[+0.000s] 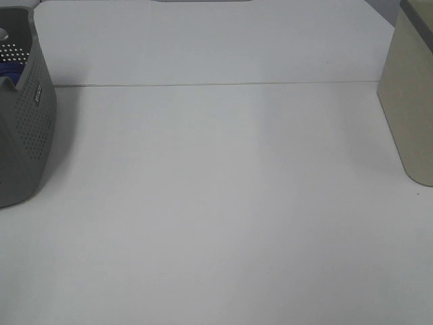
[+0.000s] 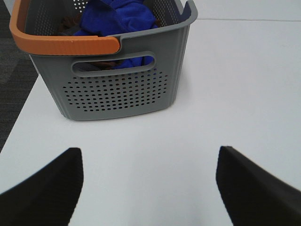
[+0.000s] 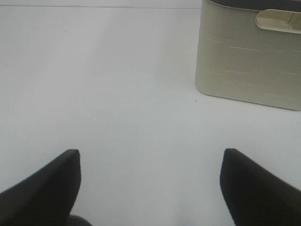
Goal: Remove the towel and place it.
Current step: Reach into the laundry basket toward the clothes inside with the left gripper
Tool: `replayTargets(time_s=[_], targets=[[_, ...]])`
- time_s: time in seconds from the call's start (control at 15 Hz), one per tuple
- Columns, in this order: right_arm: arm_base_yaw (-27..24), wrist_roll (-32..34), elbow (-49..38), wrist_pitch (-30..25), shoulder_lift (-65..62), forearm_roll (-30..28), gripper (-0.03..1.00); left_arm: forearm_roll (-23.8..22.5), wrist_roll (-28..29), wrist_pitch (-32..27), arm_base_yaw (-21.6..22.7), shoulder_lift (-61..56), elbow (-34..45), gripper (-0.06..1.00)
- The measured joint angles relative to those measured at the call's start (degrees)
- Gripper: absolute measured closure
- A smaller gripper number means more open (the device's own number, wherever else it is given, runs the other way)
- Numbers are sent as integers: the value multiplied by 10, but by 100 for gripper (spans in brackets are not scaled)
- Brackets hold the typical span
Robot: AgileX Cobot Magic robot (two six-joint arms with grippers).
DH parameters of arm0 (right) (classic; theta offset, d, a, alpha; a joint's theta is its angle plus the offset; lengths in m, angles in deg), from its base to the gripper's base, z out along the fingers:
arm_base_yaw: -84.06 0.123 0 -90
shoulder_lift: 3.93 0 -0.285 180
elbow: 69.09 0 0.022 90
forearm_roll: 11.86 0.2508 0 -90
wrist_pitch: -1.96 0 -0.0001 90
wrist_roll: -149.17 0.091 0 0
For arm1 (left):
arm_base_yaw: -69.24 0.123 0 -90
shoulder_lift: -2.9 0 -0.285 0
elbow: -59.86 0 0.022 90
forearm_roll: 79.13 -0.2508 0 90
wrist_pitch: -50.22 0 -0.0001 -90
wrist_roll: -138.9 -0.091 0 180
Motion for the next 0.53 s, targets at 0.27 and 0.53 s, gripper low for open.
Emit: replayTargets(time_s=[0.27,0.53], targets=[[0,0,0,0,0,0,18,0,0,0,0,0,0,22],[0,0,0,0,0,0,18,0,0,0,0,0,0,22]])
